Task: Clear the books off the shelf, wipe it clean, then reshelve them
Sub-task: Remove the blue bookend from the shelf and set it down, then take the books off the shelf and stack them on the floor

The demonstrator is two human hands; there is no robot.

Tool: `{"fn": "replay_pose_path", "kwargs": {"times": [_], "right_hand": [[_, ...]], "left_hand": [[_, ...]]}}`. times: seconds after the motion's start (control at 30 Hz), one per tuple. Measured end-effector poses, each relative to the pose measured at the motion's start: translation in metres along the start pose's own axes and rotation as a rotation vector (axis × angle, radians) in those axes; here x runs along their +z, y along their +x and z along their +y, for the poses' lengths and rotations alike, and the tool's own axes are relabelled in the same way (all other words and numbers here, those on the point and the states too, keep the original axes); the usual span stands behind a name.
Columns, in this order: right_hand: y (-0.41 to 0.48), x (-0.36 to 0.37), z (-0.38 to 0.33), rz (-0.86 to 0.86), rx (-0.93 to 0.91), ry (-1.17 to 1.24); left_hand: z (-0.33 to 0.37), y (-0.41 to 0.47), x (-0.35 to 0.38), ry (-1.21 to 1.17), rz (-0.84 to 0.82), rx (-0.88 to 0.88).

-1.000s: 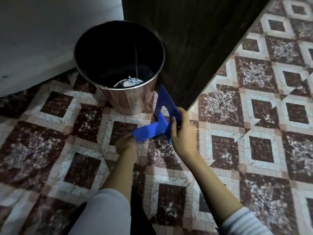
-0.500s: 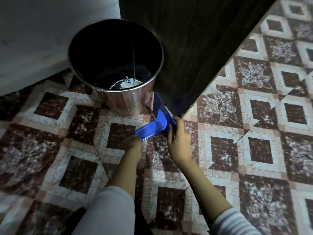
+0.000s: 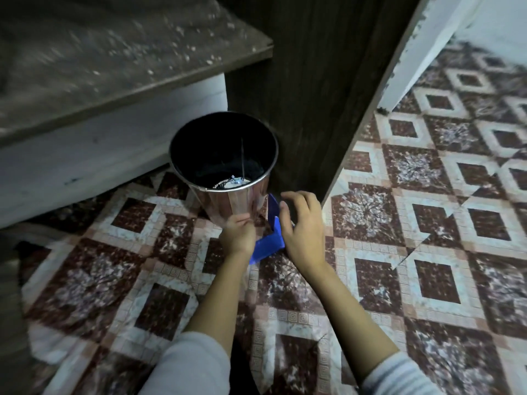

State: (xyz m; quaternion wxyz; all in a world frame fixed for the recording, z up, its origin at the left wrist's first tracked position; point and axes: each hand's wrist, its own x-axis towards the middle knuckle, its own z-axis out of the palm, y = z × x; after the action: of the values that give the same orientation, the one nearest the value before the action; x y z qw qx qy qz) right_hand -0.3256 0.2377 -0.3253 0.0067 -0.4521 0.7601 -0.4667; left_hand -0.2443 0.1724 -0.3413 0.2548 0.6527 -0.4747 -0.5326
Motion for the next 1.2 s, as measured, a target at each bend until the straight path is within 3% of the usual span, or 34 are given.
{"fn": "replay_pose_path", "kwargs": {"times": [0.2,0.5,0.77,0.87,1.0,1.2], "right_hand": [[0.023,-0.022,-0.058,0.089,-0.108,0.082],[0.047,-0.032,-0.186,0.128,-0.287,0.304],[0.061,-0.009,-0.293,0.045,-0.471,0.432],[0.072,0.001,-0.326,-0.049,-0.539,0.411],[0.100,0.022,-0.369,-0.297,-0.507,0.325],[0.165,0.076,-0.415,-0.548,-0.511,0.087]], "left_hand": [[0.069,-0.026,-0.059,0.010,0.117,0.272],[0.166,-0.073,-0.205,-0.046,0.359,0.612],[0.196,-0.095,-0.314,-0.014,0.651,0.717],[0.203,-0.092,-0.341,0.109,0.730,0.771],[0.220,-0.081,-0.374,0.371,0.816,0.814],[0.250,-0.025,-0.400,0.781,0.830,0.845]]}}
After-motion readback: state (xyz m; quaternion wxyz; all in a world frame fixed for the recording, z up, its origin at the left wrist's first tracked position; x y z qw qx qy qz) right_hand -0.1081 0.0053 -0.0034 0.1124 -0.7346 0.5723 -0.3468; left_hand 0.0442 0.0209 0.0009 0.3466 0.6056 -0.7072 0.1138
